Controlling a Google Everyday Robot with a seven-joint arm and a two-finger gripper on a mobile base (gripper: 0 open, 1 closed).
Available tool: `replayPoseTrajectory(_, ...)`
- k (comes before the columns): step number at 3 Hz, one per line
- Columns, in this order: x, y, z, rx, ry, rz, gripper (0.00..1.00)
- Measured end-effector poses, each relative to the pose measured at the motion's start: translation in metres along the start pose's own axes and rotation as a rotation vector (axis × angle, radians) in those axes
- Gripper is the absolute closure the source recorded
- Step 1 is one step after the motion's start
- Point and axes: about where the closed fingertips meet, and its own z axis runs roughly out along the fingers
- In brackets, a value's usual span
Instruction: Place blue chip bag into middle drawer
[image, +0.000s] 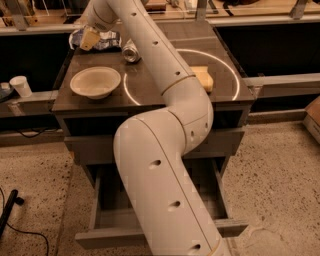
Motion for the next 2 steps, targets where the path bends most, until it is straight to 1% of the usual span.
replayPoseTrajectory(1,0.002,-0.002,0.017,0.022,0.013,-0.017,0.30)
replayPoseTrajectory(2,0.010,-0.003,0.037,0.050,0.068,-0.002,0.29)
